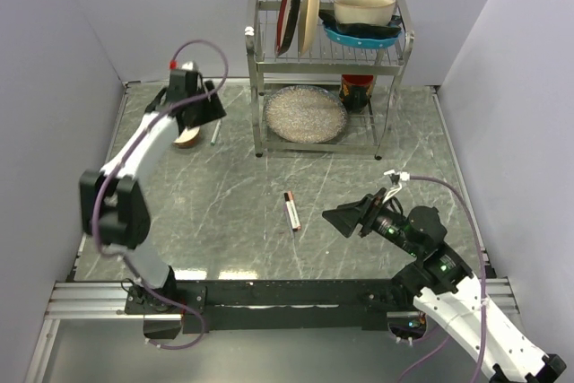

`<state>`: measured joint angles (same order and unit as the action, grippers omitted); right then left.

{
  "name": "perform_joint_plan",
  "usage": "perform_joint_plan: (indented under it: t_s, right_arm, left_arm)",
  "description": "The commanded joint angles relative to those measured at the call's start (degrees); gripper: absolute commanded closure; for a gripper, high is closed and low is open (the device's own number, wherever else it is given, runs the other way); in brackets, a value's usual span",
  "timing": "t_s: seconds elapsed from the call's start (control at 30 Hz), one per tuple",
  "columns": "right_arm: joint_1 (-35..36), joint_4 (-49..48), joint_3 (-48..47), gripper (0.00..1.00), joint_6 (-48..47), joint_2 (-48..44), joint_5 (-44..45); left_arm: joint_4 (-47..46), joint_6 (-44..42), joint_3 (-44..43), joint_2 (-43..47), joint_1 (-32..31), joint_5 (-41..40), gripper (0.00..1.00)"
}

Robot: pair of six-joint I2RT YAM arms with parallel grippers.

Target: Insert the pens into the pen caps

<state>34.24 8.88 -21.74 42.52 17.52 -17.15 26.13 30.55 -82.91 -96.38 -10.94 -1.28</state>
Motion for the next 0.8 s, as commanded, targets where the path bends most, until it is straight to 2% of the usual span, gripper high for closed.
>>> perform_joint_plan:
  t_s: [0.0,0.27,0.33,0.5,0.77]
  right_arm:
    - [-0.1,2.3,-4.8,0.04,-1.2,-1.4,-0.3]
    - [-0.1,5.4,-7.2,0.04,-2.3,-2.2,2.1]
    - [0.0,5.8,-7.0,0.04,-2.4,-2.1,2.8]
    - [-0.1,5.1,-6.7,0.04,-1.9,-1.7,2.9]
    - [0.0,5.5,-8.3,0.04,-2.9,0.2,3.0]
  left_arm:
    - [9.6,-9.4,-13.7,-9.4,0.8,-0.4,0.33]
    - [9.7,-12.8,-23.7,-20.5,2.5,2.4,0.39]
    - [9.2,-12.6,-23.3,-22.2,3.6,4.6,0.44]
    - [6.8,-13.9,-21.0,-25.2,3.8,6.0,0.45]
    - [5.7,-13.9,-24.7,-30.4,3.8,7.3,0.50]
